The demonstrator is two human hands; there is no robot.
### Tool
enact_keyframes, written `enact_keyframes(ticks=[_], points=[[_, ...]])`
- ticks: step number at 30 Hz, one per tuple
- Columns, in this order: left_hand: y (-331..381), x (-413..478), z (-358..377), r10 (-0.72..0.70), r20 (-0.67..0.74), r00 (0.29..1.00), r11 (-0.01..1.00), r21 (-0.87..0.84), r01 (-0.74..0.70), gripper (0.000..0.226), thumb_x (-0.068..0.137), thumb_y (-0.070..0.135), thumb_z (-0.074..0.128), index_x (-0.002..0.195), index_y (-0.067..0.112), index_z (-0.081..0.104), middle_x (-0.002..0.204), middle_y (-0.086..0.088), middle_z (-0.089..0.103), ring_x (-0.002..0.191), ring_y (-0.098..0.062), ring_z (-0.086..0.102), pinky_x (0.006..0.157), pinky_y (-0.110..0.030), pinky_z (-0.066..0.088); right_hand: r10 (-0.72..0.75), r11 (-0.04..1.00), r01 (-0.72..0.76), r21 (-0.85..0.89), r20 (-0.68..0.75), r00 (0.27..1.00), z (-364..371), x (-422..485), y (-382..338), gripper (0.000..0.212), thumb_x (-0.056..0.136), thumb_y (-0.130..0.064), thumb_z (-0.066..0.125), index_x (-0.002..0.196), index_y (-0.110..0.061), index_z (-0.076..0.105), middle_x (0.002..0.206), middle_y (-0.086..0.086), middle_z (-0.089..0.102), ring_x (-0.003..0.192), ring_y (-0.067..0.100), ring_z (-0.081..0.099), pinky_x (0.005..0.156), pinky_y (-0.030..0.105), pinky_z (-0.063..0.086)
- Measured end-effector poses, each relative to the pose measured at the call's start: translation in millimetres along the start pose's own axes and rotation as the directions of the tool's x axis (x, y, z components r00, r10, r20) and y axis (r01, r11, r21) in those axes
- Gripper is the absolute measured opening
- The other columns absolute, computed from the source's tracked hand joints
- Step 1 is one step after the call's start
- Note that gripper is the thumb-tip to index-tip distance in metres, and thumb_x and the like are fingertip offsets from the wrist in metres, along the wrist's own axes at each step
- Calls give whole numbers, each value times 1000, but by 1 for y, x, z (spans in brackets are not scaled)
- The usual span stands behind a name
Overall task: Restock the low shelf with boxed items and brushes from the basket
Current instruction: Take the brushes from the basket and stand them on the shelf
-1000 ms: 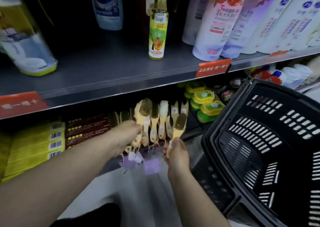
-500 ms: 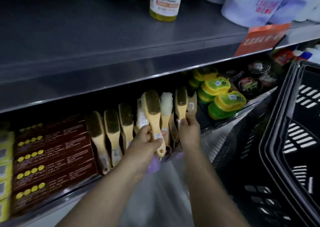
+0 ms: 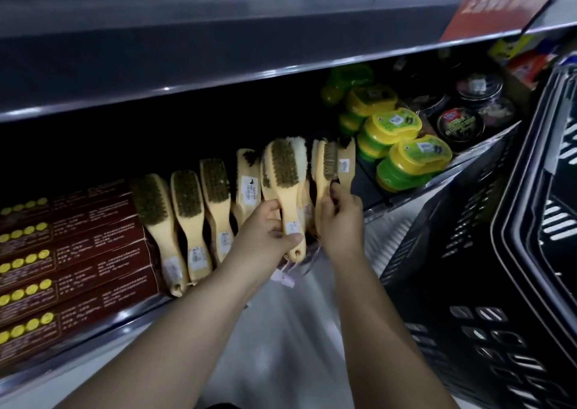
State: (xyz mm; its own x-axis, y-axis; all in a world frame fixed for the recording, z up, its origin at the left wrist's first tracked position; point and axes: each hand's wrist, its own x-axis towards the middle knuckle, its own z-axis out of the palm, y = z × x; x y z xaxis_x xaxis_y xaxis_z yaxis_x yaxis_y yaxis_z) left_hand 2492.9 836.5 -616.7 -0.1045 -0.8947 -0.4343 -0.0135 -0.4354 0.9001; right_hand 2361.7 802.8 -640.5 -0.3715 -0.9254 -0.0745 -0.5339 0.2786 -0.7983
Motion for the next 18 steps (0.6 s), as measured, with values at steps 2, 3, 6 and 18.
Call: enact_keyframes(ticks=[2,3,6,18], points=[[-2,5,3,55,2,998,998,44,-55,52,81,4,70,119,29,45,97,3,67,90,-9,65,55,-12,51,-33,997,31,76,27,999,-9,-11,-3,29,98,-21,44,114,-8,64,114,13,58,100,15,54,79,17,36],[-2,8,5,81,23,996,994,76,-83,51,80,5,72,116,31,47,95,5,67,87,-6,65,60,-11,50,-35,984,20,177,86,996,-12,-18,-6,28,98,-23,45,101,-8,68,100,12,64,90,12,58,73,19,40],[1,12,15,154,92,984,976,141,-166,55,76,4,74,121,27,50,90,10,64,74,3,64,62,-10,48,15,907,-125,402,266,964,-21,-31,-11,18,93,-19,54,85,-21,70,75,0,69,68,11,63,57,23,49],[20,73,12,291,584,758,-82,804,-589,46,96,35,45,142,32,37,155,12,24,147,-15,-2,113,-41,-15,322,743,-284,605,48,946,-22,17,8,36,89,1,43,72,-19,68,72,-7,69,76,13,62,69,25,45]])
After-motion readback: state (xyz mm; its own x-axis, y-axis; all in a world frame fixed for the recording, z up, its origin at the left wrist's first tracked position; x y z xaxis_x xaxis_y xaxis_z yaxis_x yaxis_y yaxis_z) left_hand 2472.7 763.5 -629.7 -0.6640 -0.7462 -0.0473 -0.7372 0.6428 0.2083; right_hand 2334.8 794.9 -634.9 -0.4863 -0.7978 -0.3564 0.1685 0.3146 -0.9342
